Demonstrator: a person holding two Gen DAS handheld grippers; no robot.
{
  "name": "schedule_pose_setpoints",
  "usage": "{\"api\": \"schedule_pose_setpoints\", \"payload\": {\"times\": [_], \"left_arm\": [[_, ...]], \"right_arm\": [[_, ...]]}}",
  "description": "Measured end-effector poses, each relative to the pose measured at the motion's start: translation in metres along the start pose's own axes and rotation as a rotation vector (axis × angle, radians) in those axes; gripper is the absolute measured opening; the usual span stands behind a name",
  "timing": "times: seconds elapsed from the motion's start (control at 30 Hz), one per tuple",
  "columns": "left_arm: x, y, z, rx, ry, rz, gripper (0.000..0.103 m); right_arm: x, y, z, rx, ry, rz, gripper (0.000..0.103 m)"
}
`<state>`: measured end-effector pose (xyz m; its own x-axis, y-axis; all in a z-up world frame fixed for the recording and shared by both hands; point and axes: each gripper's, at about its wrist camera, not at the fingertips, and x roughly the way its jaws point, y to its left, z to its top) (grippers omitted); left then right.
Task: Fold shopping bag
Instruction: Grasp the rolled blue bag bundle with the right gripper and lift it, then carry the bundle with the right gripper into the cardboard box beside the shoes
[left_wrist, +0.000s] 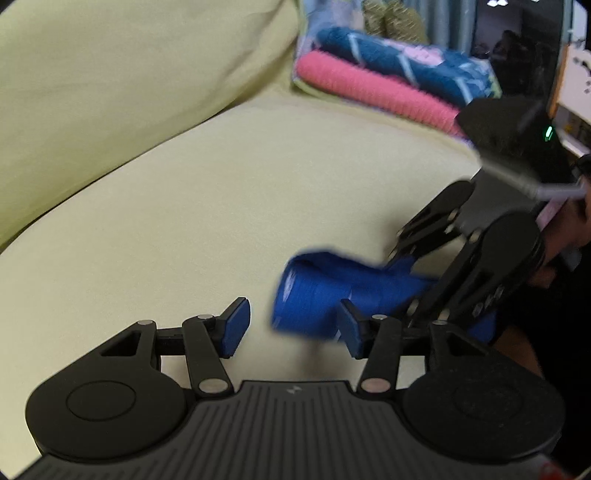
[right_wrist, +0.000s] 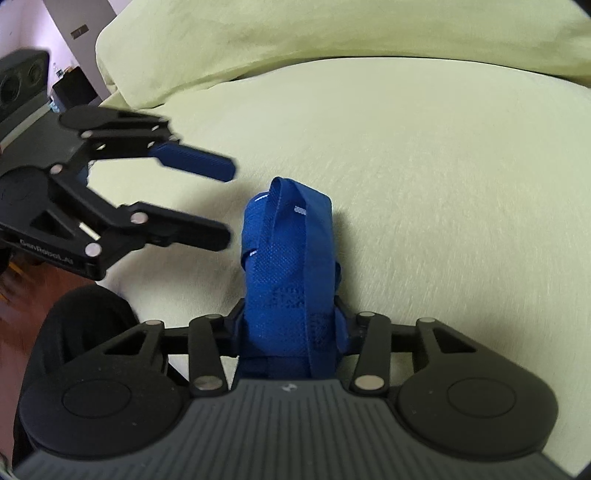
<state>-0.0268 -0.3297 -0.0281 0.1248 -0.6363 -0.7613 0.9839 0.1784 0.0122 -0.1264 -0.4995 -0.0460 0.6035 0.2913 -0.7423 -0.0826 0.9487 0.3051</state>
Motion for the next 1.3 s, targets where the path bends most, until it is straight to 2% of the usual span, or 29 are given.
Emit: {"api": "schedule_pose_setpoints", "payload": {"times": [0.13, 0.53, 0.8, 1.03, 1.23, 1.3], "left_arm": [[0.010, -0.005, -0.010, -0.011, 0.043, 0.028, 0.055], [0.034, -0.011, 0.005, 0.040, 0.060, 0.034, 0.056], [0.047, -0.017, -0.001, -0.016, 0.149, 0.069, 0.055], [0.059, -0.034, 0.011, 0.007, 0.162, 0.124, 0.054], [0.062, -0.041, 0.012, 0.021, 0.162, 0.133, 0.054], [0.061, -0.041, 0.014, 0.025, 0.156, 0.129, 0.051]], "right_arm": [[-0.004, 0.001, -0.004, 0.025, -0.005, 0.000, 0.040], [-0.008, -0.007, 0.000, 0.105, 0.055, 0.006, 0.040], [-0.002, -0.005, 0.007, 0.122, 0.046, 0.006, 0.040], [0.002, -0.004, 0.006, 0.148, 0.029, 0.006, 0.040], [0.005, -0.005, 0.006, 0.163, 0.017, 0.015, 0.040], [0.005, -0.005, 0.006, 0.173, 0.009, 0.018, 0.040]]}}
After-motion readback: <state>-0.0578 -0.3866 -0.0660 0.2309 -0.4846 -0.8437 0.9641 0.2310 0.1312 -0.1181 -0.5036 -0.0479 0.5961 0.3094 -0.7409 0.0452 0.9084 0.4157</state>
